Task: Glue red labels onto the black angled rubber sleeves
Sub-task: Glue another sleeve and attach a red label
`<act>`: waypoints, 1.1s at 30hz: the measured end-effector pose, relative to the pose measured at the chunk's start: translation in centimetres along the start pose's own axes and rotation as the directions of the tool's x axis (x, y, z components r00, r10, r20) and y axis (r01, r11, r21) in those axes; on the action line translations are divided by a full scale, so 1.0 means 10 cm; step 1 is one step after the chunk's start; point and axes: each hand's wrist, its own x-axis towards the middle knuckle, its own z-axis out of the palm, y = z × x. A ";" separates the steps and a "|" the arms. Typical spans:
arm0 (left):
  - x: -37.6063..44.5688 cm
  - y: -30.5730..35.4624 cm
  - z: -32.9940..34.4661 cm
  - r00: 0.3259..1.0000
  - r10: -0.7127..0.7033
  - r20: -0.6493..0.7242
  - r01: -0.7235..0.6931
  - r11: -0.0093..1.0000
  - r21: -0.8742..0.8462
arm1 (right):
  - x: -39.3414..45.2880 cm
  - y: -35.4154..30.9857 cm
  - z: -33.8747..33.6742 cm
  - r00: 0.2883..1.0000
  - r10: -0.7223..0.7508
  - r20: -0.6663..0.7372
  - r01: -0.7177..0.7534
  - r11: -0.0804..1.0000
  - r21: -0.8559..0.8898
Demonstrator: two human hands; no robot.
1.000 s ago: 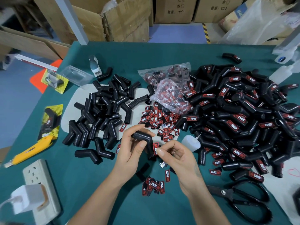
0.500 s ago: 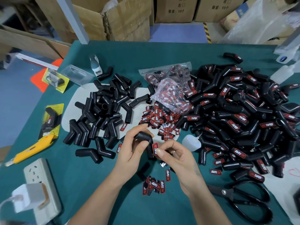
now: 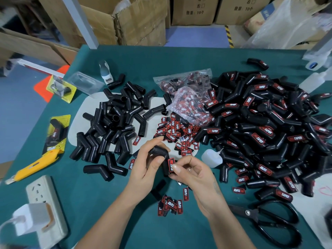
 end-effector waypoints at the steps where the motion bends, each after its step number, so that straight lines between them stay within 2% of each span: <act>1: 0.00 0.00 0.00 1.000 -0.014 -0.002 0.014 1.000 -0.013 | 0.00 -0.01 -0.01 1.000 0.008 0.011 -0.009 0.999 0.038; 4: 0.01 -0.01 -0.01 1.000 -0.017 0.003 0.017 0.999 -0.039 | 0.00 -0.05 0.00 0.998 0.031 0.059 -0.040 0.986 0.159; 6: 0.02 0.00 -0.01 1.000 -0.013 0.009 0.014 0.998 -0.054 | -0.01 -0.07 0.01 0.997 0.038 0.064 -0.049 0.983 0.177; 33: -0.02 -0.03 0.00 0.999 -0.034 -0.018 0.034 0.999 0.005 | -0.02 -0.05 0.06 1.000 0.003 -0.018 -0.002 0.999 0.048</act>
